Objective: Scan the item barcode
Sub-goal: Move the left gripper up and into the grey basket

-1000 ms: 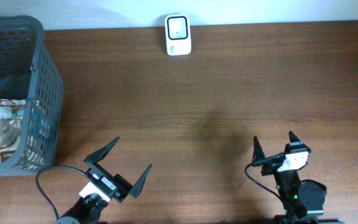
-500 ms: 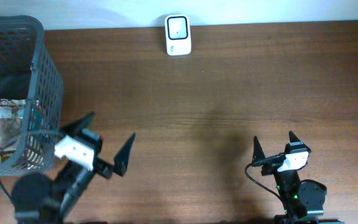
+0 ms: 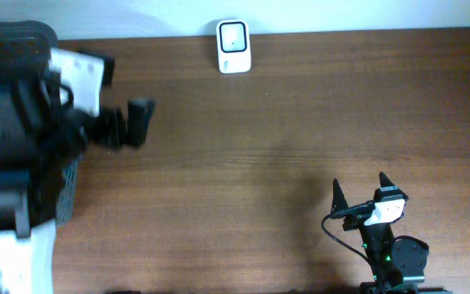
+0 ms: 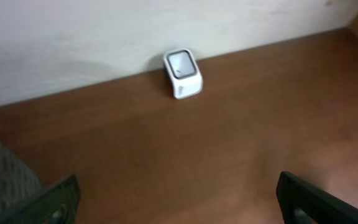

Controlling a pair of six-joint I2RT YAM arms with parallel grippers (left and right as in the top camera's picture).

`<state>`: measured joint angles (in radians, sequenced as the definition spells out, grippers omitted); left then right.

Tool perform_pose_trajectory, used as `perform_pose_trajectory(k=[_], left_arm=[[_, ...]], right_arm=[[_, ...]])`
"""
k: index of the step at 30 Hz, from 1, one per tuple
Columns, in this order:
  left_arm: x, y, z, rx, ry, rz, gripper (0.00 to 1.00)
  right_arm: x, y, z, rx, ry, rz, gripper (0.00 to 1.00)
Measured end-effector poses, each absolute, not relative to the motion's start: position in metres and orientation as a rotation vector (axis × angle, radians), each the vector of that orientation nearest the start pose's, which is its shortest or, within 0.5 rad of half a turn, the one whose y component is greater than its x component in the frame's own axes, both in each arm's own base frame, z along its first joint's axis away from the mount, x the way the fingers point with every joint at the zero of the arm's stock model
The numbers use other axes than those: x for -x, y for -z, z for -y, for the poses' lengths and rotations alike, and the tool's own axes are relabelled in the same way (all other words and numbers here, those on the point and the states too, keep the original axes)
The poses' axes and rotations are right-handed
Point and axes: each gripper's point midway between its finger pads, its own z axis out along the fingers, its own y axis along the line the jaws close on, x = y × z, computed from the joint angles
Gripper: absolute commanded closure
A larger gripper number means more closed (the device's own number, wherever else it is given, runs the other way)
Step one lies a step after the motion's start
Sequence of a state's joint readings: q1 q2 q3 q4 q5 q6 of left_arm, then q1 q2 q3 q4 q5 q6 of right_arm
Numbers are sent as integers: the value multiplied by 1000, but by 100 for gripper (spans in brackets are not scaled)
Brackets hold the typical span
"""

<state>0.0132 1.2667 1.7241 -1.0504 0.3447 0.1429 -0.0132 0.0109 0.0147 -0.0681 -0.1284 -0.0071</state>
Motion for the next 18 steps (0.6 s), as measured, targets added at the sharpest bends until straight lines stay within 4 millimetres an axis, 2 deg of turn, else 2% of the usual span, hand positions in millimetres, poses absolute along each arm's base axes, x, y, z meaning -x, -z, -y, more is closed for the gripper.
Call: perform_pose_trajectory(k=[4, 7, 10, 13, 18], left_arm=[[-367, -400, 46, -296, 248, -2138, 1], [-388, -415, 23, -175, 193, -2129, 1], [-404, -434, -23, -5, 117, -2100, 1], [-411, -456, -72, 133, 36, -2026, 1], [-406, -495, -141, 275, -111, -1862, 1]], right_arm=[[-245, -162, -19, 94, -89, -1632, 2], [-245, -162, -19, 93, -89, -1632, 2], [-245, -162, -19, 94, -89, -1631, 2], [-245, -162, -19, 94, -89, -1631, 2], [-245, -162, -19, 94, -89, -1631, 2]])
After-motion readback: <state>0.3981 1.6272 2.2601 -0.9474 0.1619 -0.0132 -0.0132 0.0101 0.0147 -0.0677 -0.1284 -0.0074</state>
